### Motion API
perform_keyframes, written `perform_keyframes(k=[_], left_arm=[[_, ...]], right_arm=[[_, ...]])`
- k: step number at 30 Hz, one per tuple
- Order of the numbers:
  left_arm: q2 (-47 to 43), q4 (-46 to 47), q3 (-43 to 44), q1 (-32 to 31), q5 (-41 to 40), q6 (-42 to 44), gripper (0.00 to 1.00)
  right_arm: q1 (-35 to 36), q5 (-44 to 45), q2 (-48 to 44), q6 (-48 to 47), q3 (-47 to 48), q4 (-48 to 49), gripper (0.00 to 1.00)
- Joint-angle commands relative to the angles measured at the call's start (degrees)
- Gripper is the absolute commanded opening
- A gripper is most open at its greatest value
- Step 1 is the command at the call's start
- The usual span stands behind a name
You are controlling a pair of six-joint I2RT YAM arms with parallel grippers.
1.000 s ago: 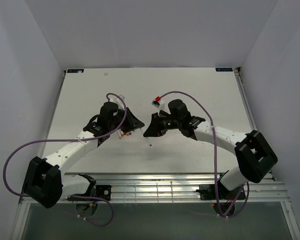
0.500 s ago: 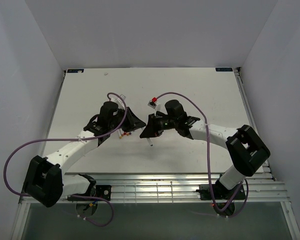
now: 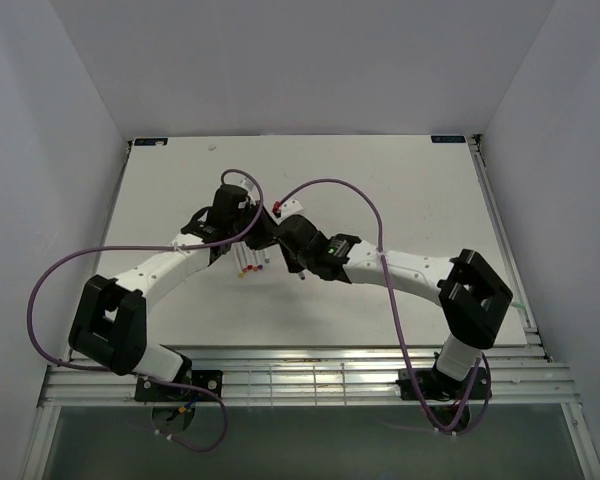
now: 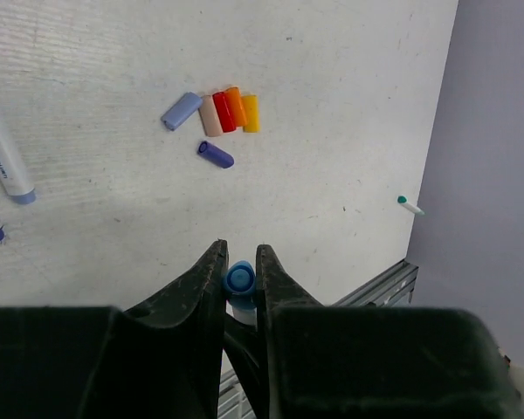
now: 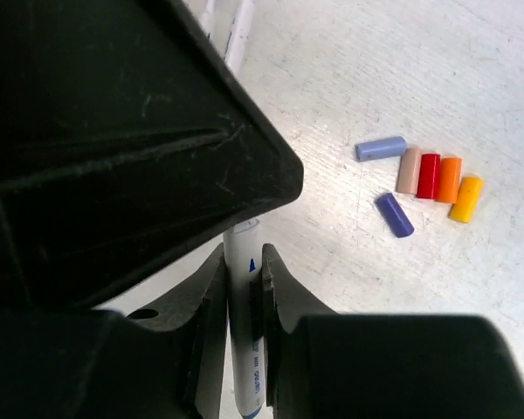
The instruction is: Open the pen caps
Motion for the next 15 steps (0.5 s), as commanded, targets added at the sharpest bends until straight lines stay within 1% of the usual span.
perform_keyframes(k=[1,2,3,5,6,7,8,9,12,15], left_arm=[[-1.92,0.92,2.57,0.22,-1.03,-1.59,0.00],[-2.70,2.49,1.00,0.74,-0.51,-1.77,0.00],[-4.54,3.21,0.11,2.06,0.02,-1.85,0.00],[-6.22,3.13,-1.47,3.29,0.38,-1.51,0.00],[-7.79,2.43,-1.65,4.26,-0.32,-1.16,0.00],[-8.59,1.03,-1.48,4.61,-1.80,-0.72,0.00],[-9.38,-1.86,-1.22,5.05,-5.56,0.07,0.00],[-10.26,-2.93,-1.04,5.84,-7.25,0.69,0.00],[-13.69,-6.89,-0.95,6.99,-13.22,2.09,0.00],[-18.43,-6.81,-2.62,7.17,-14.47,3.67,0.00]], right_arm=[[0.34,-0.91,-3.82,-8.98,-6.83,1.38,0.08],[-1.94,-7.93,-7.23,-9.25,-9.20,5.25,0.08],[-3.00,-20.87,-8.66,-8.82,-13.40,12.68,0.08],[-5.72,-30.63,-10.69,-7.50,-16.25,19.14,0.08],[-6.35,-37.46,-10.34,-6.54,-16.61,21.43,0.08],[-6.96,-40.14,-9.91,-6.44,-15.83,21.72,0.08],[-7.40,-42.60,-8.34,-6.62,-15.12,21.98,0.08],[-7.41,-44.54,-7.71,-6.71,-14.59,21.98,0.08],[-8.46,-43.59,-4.99,-4.96,-12.57,22.51,0.08],[-10.39,-43.60,-0.16,-2.32,-8.62,23.30,0.08]])
